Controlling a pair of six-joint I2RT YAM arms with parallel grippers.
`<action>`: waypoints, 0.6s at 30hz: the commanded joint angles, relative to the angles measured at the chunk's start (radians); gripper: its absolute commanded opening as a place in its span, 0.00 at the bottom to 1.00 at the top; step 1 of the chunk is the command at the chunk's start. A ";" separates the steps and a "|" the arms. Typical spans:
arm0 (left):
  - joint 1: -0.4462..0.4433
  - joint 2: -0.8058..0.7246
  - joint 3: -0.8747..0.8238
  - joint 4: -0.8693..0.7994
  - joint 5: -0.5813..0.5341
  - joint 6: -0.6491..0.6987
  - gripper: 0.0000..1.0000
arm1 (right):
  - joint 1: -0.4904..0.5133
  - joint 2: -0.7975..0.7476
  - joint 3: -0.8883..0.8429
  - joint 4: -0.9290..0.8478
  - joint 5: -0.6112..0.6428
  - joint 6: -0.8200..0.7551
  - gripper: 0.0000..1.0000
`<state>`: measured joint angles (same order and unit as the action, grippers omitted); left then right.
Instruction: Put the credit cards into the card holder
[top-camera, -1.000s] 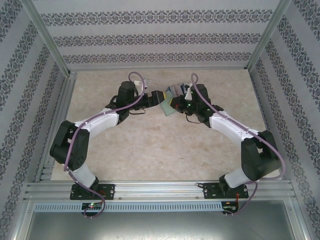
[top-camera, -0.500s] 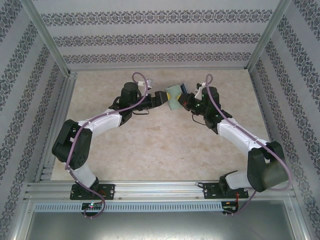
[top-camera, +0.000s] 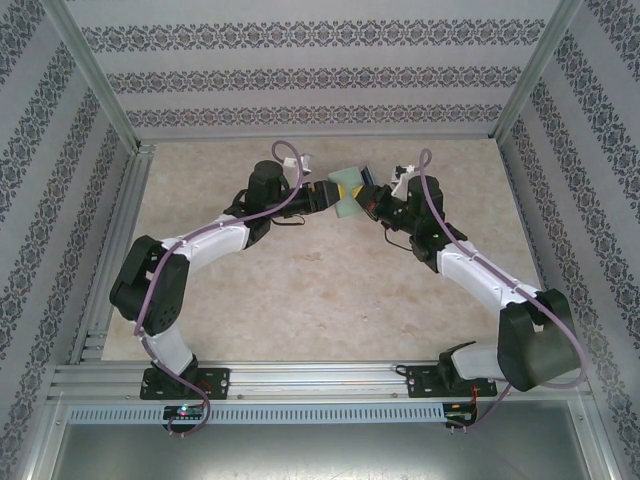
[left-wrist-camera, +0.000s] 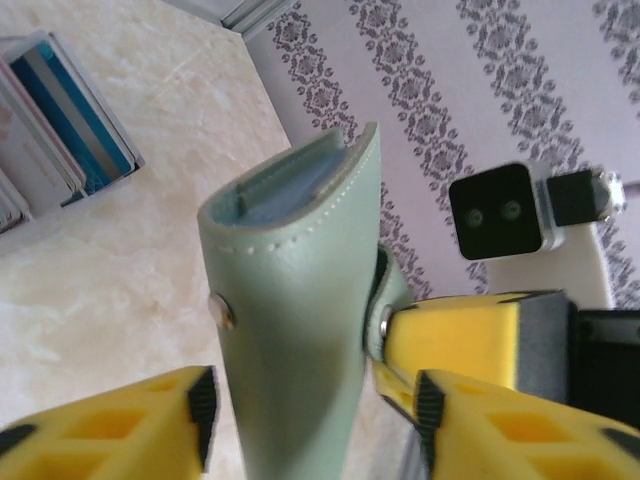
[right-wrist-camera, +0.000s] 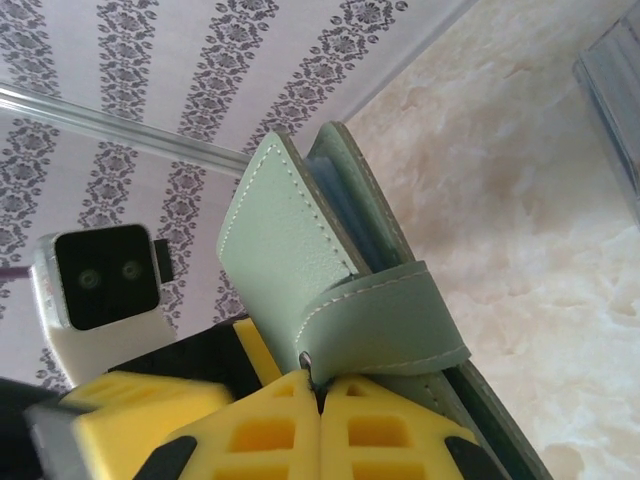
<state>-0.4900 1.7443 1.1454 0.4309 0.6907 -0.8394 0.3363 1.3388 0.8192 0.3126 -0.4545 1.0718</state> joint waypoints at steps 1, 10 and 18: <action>-0.009 0.029 0.033 0.058 0.035 0.019 0.42 | 0.001 -0.031 -0.018 0.074 -0.036 0.040 0.00; -0.001 0.014 0.005 0.031 0.028 0.065 0.10 | -0.009 -0.051 -0.031 0.096 -0.042 0.076 0.00; 0.022 0.003 -0.046 0.045 0.016 0.071 0.00 | -0.045 -0.088 -0.052 0.141 -0.047 0.123 0.00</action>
<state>-0.4896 1.7649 1.1343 0.4664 0.7341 -0.7929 0.3180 1.3140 0.7750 0.3439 -0.4847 1.1637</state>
